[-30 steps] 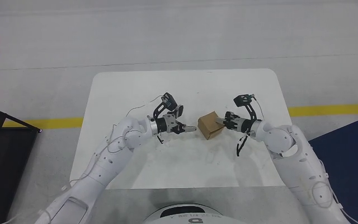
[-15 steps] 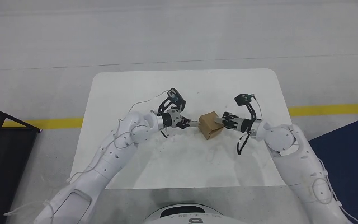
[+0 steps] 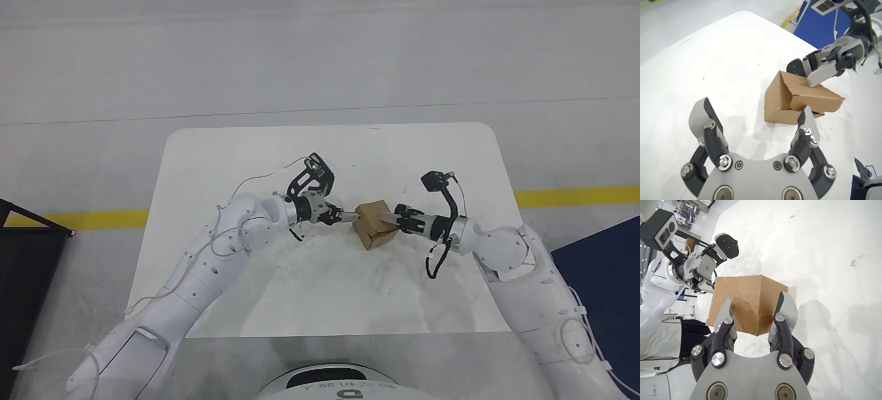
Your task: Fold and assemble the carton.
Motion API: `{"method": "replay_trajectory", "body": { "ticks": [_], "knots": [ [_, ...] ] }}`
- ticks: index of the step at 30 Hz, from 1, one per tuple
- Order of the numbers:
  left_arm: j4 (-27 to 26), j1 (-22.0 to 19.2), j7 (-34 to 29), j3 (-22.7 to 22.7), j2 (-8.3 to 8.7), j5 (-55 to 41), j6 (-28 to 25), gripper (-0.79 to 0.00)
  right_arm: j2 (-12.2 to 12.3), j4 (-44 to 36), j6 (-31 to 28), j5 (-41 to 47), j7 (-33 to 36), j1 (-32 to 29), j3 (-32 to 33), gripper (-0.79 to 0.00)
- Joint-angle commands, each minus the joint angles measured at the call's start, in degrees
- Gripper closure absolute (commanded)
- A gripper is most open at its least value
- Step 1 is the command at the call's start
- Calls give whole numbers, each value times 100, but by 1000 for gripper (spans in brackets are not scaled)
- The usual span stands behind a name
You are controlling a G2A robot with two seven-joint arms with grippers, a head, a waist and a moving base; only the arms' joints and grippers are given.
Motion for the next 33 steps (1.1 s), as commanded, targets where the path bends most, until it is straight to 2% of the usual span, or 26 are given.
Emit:
{"method": "replay_trajectory", "body": {
  "ticks": [1, 17, 22, 30, 33],
  "knots": [
    [67, -54, -19, 28, -20, -8, 4, -785, -3, -11, 21, -16, 5, 18, -51, -505],
    [404, -306, -73, 144, -132, -21, -9, -785, -7, 28, 62, -22, 28, 183, -292, -480],
    [454, -318, 24, 127, -144, -2, -26, -785, 6, -68, 54, -28, 18, 158, -287, -533],
    [430, -269, 116, 93, -136, 129, -84, -785, 30, -220, 59, -35, -2, 73, -262, -560],
    [386, -227, 110, 71, -131, 136, -52, -785, 38, -258, 28, 8, -32, 46, -241, -610]
  ]
}}
